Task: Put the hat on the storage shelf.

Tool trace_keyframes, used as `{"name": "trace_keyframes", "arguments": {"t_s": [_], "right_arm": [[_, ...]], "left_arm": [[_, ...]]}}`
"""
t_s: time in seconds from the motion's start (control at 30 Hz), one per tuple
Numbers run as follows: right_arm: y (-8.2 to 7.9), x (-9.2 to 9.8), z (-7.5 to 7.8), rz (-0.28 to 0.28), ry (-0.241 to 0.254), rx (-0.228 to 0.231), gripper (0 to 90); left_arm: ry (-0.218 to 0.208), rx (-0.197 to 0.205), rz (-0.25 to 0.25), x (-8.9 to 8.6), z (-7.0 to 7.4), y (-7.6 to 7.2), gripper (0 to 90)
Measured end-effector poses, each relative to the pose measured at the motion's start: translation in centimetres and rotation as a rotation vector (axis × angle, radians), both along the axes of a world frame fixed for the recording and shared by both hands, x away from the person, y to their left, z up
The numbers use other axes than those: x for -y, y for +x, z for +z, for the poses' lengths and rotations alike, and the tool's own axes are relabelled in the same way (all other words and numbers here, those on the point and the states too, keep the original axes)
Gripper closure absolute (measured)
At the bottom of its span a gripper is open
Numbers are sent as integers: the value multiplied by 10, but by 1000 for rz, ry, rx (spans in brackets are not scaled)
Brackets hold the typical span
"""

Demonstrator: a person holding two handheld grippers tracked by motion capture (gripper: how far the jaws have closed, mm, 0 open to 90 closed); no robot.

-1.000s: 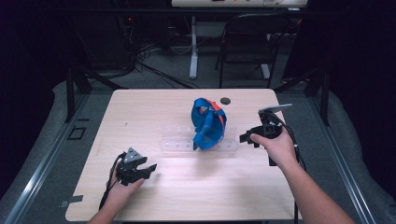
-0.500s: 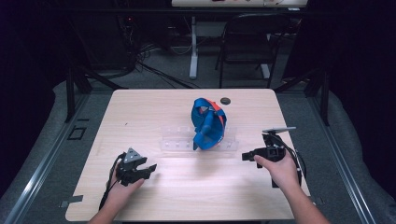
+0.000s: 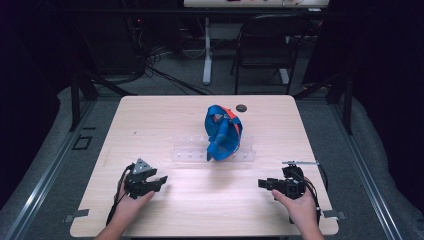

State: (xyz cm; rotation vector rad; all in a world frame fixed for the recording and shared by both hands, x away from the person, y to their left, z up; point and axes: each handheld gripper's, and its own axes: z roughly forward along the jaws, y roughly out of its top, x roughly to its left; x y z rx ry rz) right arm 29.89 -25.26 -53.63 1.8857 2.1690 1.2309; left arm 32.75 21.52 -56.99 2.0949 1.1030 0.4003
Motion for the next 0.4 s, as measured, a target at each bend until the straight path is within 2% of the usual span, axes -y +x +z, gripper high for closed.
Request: {"name": "trace_keyframes", "arguments": {"t_s": [0.07,0.17,0.2,0.27,0.33,0.4], "right_arm": [[-2,3,-9,-29,35,1,523],[-5,4,-19,-50,9,41,532],[-7,5,-22,-38,14,60,535],[-14,6,-26,-16,37,142,528],[-20,8,-29,-22,22,188,528],[-22,10,-30,-29,20,206,527]], "left_arm": [[-2,1,3,0,0,0,465],[-6,3,7,-1,0,0,466],[-11,4,10,-2,0,0,465],[-20,10,15,-1,1,-1,466],[-24,12,11,1,1,-2,466],[-29,12,-7,5,3,-3,467]]}}
